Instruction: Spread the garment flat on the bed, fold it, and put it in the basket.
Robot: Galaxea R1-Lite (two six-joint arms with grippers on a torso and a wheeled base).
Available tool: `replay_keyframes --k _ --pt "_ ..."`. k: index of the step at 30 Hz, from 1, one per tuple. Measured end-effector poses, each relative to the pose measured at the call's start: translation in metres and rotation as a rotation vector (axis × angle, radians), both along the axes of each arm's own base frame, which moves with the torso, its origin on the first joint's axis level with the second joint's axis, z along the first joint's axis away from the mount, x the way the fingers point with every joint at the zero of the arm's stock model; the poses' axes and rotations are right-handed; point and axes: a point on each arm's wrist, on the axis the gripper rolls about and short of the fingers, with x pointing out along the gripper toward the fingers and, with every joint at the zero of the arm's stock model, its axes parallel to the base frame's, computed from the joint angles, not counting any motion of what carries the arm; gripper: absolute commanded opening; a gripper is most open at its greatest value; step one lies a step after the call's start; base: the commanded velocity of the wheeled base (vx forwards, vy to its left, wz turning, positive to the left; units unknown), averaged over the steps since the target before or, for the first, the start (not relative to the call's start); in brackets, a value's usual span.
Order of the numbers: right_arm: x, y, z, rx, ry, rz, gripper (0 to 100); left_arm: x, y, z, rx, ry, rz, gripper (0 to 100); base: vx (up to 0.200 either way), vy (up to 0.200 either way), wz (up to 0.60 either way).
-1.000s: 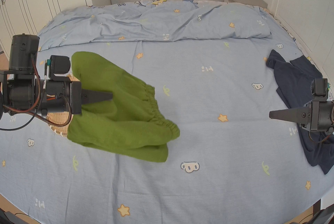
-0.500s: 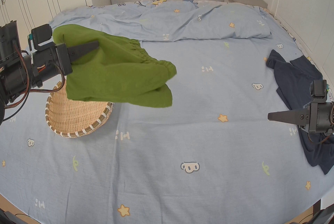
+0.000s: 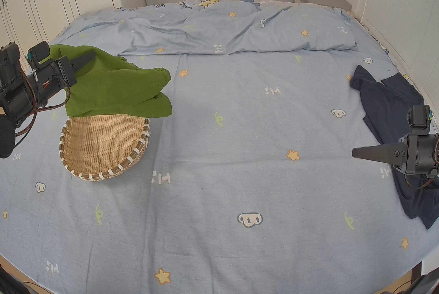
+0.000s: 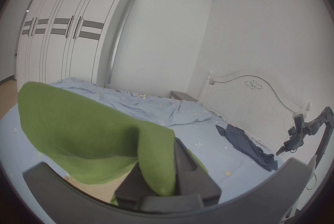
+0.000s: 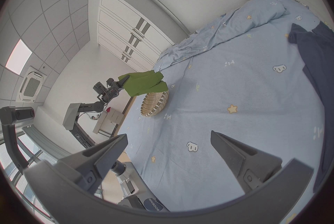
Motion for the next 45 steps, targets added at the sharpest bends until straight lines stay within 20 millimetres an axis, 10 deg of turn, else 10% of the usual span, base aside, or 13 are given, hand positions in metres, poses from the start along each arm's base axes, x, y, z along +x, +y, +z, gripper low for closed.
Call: replay_keyframes --k 32,45 --pt "-0.004 0.004 0.001 0.001 -0.005 0.026 100 0.004 0.048 -0.119 -0.143 0.578 0.166 0 0.000 0.000 0.00" --pt "-0.005 0.005 0.001 0.001 -0.003 0.032 100 0.036 0.054 -0.141 -0.134 0.661 0.255 0 0.000 0.000 0.00"
